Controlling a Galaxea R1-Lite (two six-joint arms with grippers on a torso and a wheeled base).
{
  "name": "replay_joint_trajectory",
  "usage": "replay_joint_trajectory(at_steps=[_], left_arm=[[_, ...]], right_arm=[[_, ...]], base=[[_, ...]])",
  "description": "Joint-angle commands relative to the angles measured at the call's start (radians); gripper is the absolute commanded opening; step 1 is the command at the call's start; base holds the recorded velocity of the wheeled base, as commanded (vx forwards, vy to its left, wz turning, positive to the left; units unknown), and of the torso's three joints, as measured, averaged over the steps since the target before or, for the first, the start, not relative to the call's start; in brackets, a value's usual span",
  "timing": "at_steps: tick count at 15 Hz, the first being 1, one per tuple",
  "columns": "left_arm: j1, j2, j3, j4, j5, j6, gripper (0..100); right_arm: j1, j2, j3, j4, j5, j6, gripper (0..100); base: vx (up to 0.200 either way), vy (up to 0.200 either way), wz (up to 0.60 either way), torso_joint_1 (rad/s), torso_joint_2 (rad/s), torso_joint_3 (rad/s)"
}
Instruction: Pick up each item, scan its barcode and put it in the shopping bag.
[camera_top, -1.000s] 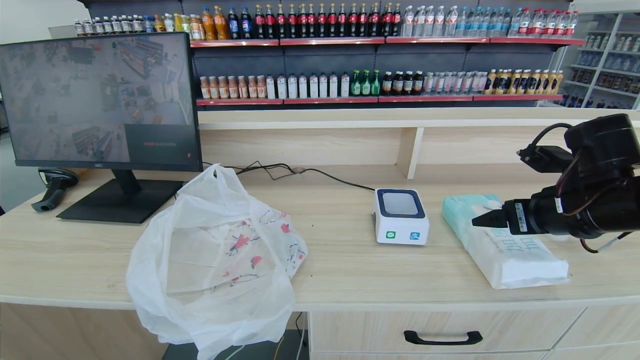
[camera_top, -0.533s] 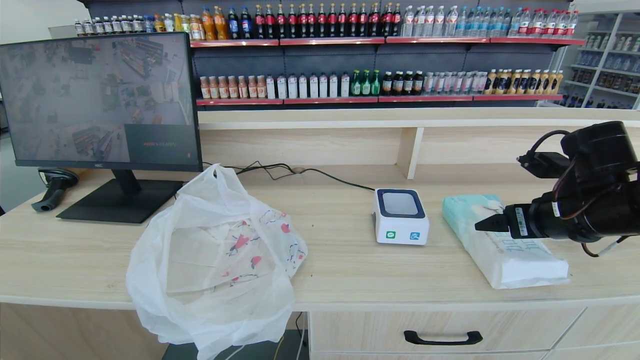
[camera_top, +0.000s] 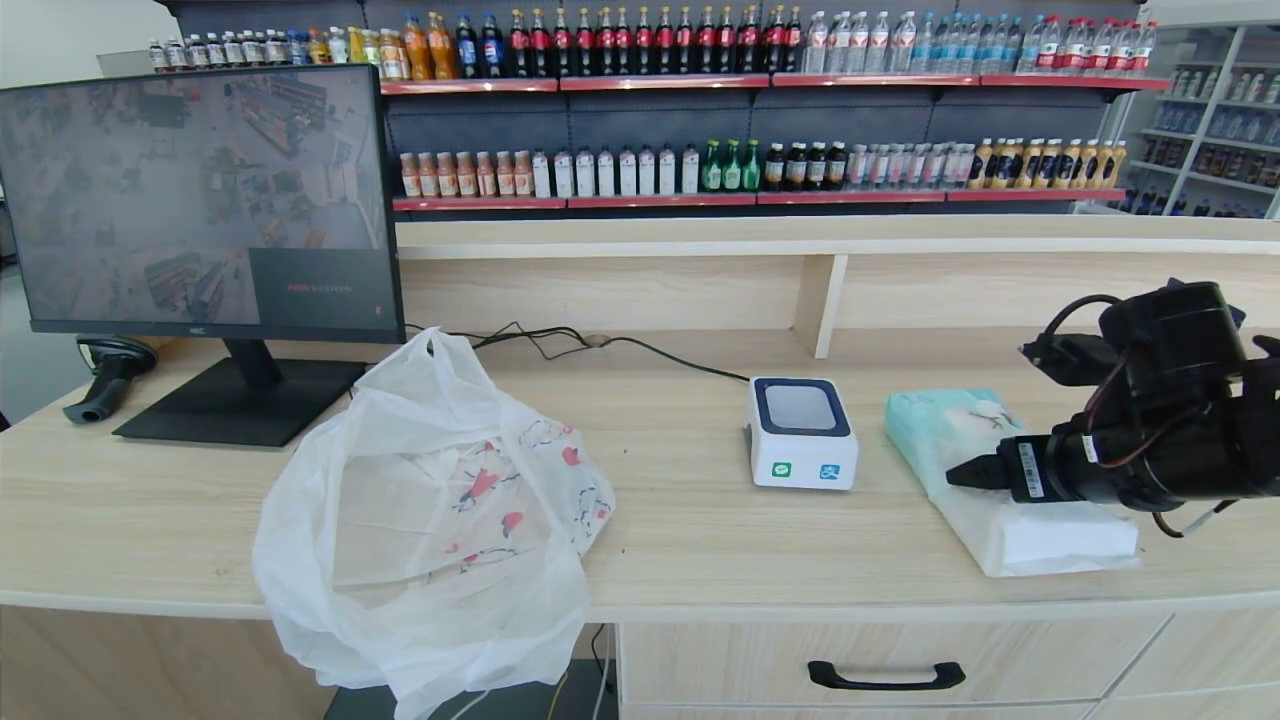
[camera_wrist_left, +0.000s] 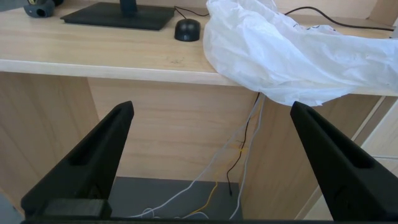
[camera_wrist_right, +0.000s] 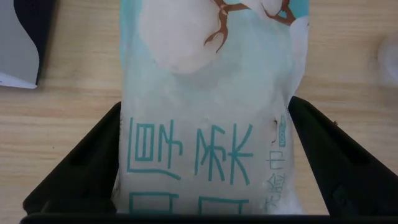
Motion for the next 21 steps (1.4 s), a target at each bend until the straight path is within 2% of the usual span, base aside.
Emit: replay_joint_trajectory(at_steps=[1,8,9,11,21], left_arm=[[0.000,0.000,0.000,0.000,0.000,0.000,100],[0.000,0.000,0.000,0.000,0.000,0.000,100],[0.000,0.000,0.000,0.000,0.000,0.000,100],[0.000,0.000,0.000,0.000,0.000,0.000,100],[0.000,0.000,0.000,0.000,0.000,0.000,100]], right_arm=[[0.013,0.032,0.020,-0.033,-0.009,0.003,100],[0.014,0.049,0.040,-0.045,-0.015,0.007,100],[0.013,0.046,0.037,-0.045,-0.014,0.013,0],[0.013,0.041,0.039,-0.048,-0.014,0.056,0],[0.037,-0.128,0.089,-0.048,-0.015,0.059,0]], base=[[0.000,0.000,0.00,0.000,0.00,0.000],[0.000,0.000,0.00,0.000,0.00,0.000],[0.000,0.000,0.00,0.000,0.00,0.000],[0.000,0.000,0.00,0.000,0.00,0.000],[0.000,0.000,0.00,0.000,0.00,0.000]])
